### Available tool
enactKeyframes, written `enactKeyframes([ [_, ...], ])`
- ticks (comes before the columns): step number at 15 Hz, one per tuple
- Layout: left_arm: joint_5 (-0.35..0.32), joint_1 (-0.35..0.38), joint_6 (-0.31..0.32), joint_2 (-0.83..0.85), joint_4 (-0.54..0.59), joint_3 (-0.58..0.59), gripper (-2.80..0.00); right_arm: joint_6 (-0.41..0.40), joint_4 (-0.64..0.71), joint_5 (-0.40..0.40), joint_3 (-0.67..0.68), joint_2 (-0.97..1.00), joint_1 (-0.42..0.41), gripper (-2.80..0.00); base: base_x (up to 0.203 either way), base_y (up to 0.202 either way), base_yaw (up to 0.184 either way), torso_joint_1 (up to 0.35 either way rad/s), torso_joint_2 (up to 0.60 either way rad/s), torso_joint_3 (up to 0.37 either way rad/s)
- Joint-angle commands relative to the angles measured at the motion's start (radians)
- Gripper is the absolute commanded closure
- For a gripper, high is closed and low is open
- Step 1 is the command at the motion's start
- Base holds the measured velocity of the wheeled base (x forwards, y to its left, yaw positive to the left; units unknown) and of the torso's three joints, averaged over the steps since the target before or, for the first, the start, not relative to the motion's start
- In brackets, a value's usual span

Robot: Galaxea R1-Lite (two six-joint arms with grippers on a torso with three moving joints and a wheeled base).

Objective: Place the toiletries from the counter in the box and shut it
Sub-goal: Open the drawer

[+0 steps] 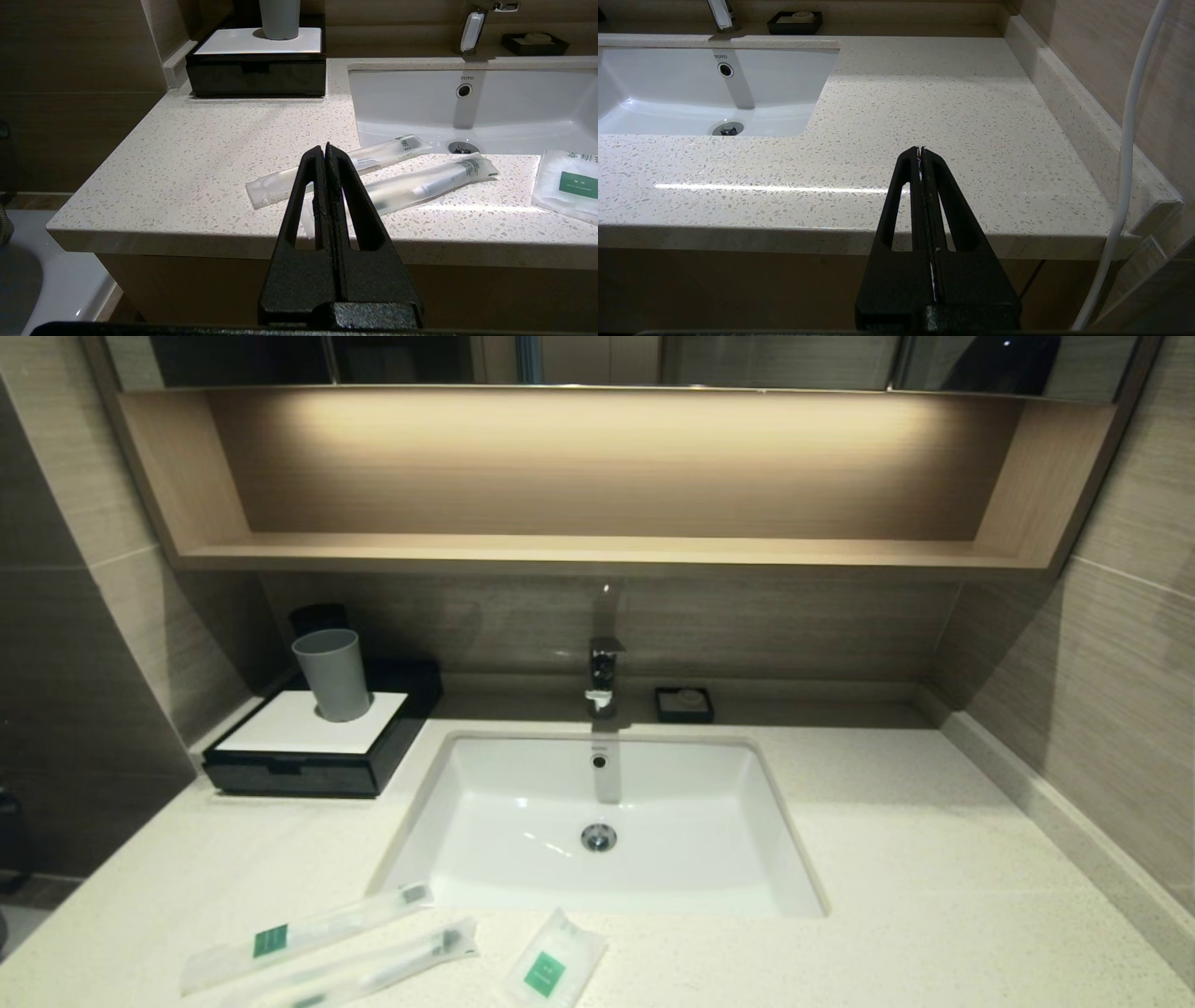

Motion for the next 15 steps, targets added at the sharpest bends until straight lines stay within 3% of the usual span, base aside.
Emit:
enactKeyframes([
  [1,0.001,0.001,0.0,0.0,-0.001,0.02,0.0,0.0,-0.002,0.0,0.002,-0.001,0.0,0.0,0.0,0.0,0.0,0.0,0.0,0.0],
  [15,0.001,0.001,0.007,0.0,-0.001,0.021,0.0,0.0,0.0,0.0,0.002,0.001,0.0,0.0,0.0,0.0,0.0,0.0,0.0,0.0],
])
